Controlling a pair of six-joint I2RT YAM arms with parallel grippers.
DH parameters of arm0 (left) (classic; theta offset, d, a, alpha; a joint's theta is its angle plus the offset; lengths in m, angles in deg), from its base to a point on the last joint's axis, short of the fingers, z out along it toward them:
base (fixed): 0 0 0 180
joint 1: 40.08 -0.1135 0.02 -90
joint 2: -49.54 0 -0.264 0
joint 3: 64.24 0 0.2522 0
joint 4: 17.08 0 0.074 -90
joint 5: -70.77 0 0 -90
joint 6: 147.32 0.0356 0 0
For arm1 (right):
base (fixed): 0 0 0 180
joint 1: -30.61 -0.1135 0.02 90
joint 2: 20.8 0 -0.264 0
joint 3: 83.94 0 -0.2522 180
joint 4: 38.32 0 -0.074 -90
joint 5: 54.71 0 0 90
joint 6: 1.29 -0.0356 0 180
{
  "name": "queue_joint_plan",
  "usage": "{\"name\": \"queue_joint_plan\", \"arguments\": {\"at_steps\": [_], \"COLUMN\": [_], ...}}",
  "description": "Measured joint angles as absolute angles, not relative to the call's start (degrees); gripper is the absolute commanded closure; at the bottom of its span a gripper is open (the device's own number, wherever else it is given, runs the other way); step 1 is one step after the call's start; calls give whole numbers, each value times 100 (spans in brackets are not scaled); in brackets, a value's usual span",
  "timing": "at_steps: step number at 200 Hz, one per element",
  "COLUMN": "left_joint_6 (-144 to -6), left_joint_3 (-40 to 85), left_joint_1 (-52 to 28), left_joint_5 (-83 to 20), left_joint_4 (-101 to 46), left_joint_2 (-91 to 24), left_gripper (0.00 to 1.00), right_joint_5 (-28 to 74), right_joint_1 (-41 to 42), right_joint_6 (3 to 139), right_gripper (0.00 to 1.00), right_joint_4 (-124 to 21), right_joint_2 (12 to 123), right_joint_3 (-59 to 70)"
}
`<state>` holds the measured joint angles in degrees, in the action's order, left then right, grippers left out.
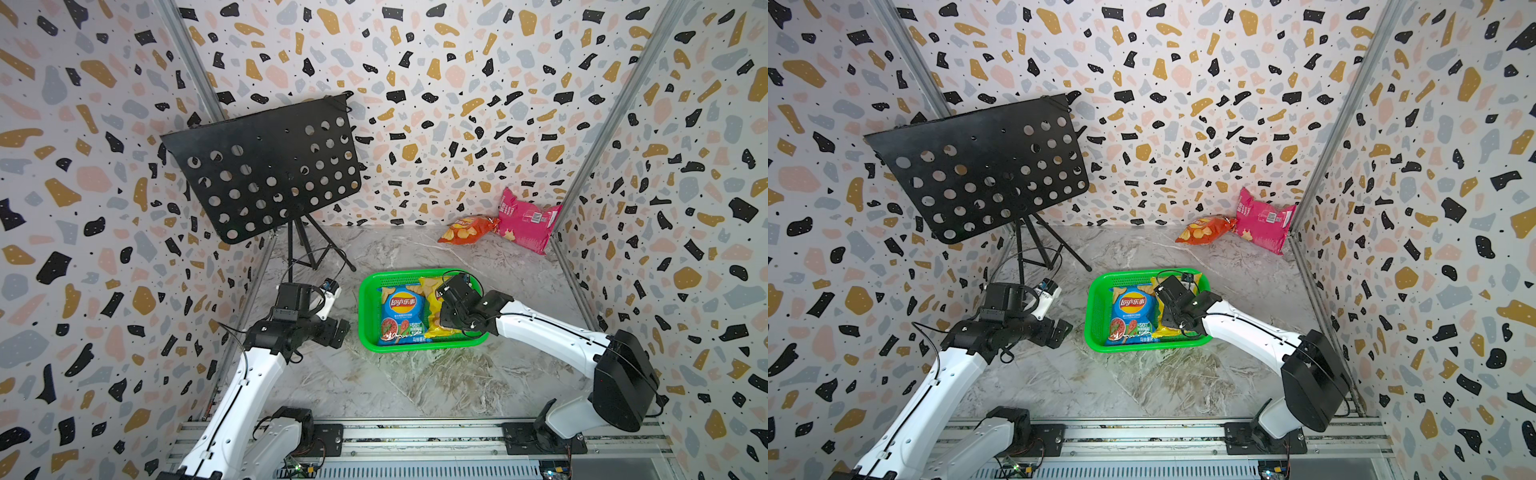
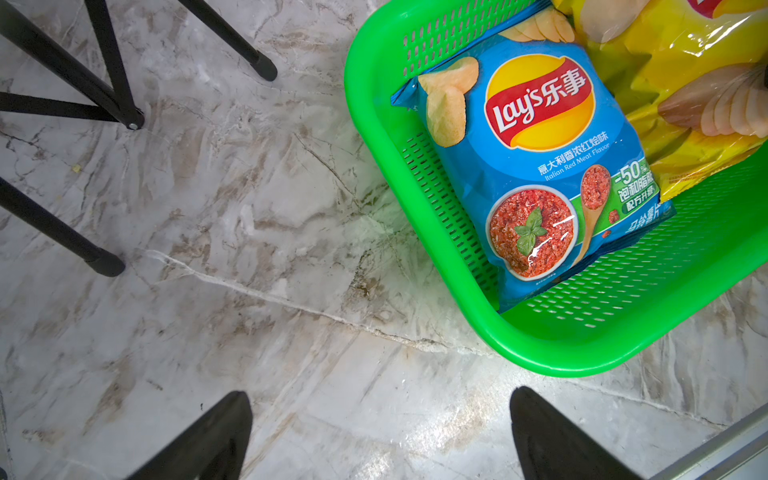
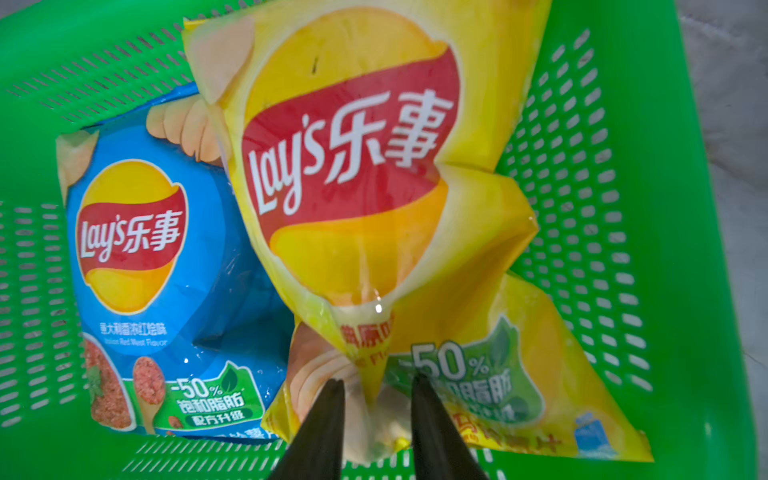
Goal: Put the potato chips into the basket
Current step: Place the potato chip in the basket.
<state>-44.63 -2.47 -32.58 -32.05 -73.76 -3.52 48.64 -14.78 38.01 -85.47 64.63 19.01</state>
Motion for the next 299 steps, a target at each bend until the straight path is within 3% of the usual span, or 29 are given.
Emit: {"name": "queue_joint_plan", "arguments": {"at_steps": [50,60,105,219,299], "left_joint_6": [-4463,-4463,-4463,-4463,-4461], "left_joint_3": [-247,-247,-247,-247,-247], "left_joint_1": [-3258,-3258,-3258,-3258,-3258], "left_joint_5": [-3205,-3205,-3203,-3205,-3203], "left_joint_4": [-7376,-7376,-7376,-7376,-7376], "left_joint_2": [-352,-352,-352,-352,-352], "left_gripper": [0,0,0,0,0], "right_joint_5": [4986,4984,4778,4612,4510], "right_joint_1": [-1478,-1476,-1325,-1037,-1032], "right_joint_6": [4645,4842,5497,6092,6070], "right_gripper": [58,53,53,50,50], "right_joint_4": [-8848,-8909,-9152,-9154,-8702], "right_joint_2": [6268,6314,7132,8270,8299], "right_joint_3": [1263,1044,87,203,583]}}
